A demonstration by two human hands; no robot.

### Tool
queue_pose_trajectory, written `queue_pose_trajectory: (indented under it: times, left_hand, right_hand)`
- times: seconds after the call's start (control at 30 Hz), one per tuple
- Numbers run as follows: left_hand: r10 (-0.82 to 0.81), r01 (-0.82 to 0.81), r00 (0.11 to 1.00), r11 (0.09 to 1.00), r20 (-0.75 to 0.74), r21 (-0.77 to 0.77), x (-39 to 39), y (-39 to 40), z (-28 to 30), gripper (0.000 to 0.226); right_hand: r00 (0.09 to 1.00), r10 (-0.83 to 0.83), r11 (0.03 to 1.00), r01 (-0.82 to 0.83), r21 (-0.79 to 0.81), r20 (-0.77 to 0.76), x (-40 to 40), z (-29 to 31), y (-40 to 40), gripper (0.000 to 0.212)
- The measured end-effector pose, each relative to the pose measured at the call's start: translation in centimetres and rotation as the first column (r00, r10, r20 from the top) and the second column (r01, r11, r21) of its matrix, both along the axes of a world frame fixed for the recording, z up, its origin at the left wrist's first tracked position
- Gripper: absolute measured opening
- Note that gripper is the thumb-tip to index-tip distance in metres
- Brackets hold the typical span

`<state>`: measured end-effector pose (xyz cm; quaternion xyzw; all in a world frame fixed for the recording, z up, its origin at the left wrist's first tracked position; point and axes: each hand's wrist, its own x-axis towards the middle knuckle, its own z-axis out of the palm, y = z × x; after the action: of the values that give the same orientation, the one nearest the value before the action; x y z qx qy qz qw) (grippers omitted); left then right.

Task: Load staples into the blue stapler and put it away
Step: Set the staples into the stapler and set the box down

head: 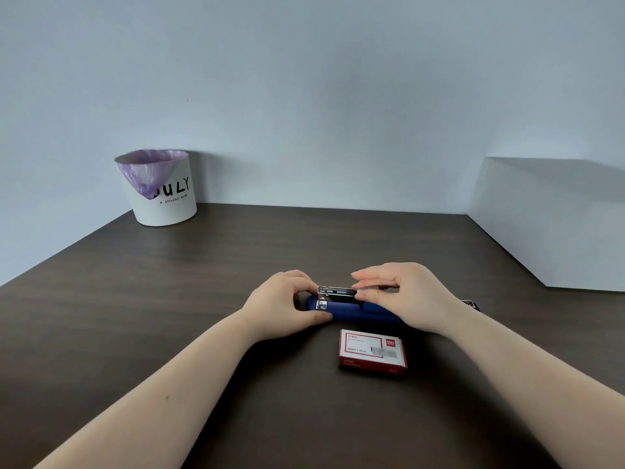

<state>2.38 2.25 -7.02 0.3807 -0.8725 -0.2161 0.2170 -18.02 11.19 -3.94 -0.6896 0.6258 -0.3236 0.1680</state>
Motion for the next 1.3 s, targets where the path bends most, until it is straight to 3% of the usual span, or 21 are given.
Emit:
queue_pose_trajectory:
  times: [0.57,1.3]
  left_hand:
    - [-0.015,0.015,1.000,1.000,0.001,-0.018,0.21,0.03,-0.15,0.034]
    - [-0.007,0.008,1.000,1.000,0.015,-0.028,0.29,0.29,-0.19,0.036]
  right_hand:
    - [1.000,0.008,1.000,-0.008,-0.011,0.015,0.17,0.07,0.15,0.031]
    - [0.986,0.093,0.992,-0.080,0.101,-0.135,0.47,0.26,-0.52,0.035]
